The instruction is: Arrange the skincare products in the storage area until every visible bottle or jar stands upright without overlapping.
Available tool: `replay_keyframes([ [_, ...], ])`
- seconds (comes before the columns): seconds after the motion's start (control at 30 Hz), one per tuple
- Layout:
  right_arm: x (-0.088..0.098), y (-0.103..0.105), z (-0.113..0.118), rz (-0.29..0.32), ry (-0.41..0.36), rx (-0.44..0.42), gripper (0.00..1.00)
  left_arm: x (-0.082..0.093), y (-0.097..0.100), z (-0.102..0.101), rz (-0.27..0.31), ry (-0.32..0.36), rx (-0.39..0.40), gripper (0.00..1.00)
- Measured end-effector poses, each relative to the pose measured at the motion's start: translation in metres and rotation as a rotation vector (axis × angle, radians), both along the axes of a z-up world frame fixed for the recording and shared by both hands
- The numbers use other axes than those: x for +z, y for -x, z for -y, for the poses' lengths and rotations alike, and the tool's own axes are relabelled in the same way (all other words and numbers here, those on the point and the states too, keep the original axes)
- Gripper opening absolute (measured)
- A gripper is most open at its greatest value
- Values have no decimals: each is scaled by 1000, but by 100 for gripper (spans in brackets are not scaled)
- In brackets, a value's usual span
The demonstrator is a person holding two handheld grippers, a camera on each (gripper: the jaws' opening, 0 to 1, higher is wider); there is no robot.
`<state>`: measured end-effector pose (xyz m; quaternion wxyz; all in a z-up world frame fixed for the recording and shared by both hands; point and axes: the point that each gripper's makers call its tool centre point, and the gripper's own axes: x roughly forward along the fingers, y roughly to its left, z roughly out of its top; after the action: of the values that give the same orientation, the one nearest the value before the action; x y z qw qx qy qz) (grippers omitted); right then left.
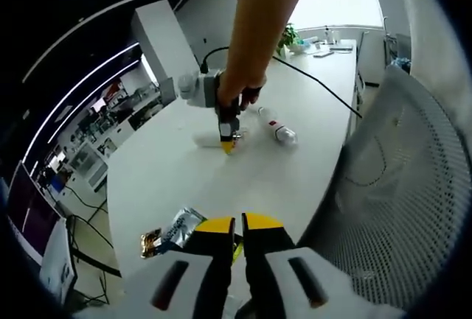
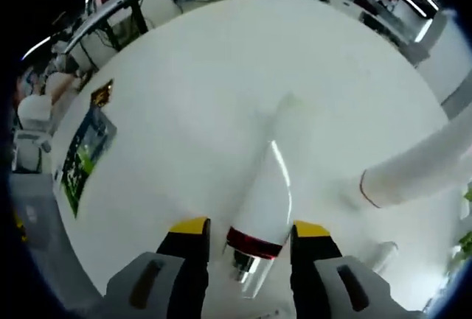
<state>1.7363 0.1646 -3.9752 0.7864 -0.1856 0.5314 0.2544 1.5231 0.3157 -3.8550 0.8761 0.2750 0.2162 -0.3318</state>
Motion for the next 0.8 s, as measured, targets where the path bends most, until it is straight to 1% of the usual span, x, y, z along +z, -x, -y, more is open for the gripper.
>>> replay_keyframes([
  [0.03, 1, -1, -1, 5, -12, -9, 41, 0, 0, -1, 0, -1, 3, 0],
  [0.3, 2, -2, -2, 6, -17, -30, 37, -1, 0, -2, -6, -6, 8, 0],
  [0.43, 2, -4, 2, -5, -30, -71, 29, -2, 0, -3, -8, -10, 15, 0],
  [0.53, 3, -3, 5, -37, -40, -76, 26, -2, -1, -4, -8, -9, 22, 0],
  [0.63, 4, 1, 3, -88, -70, -75, 24, -3, 0, -4, -15, -15, 20, 0],
  [0.73, 8, 3, 3, -95, -86, -69, 24, -3, -1, -4, -13, -13, 22, 0],
  [0.8, 11, 9, 0, -147, -139, -111, 23, -3, -1, -4, -15, -12, 21, 0],
])
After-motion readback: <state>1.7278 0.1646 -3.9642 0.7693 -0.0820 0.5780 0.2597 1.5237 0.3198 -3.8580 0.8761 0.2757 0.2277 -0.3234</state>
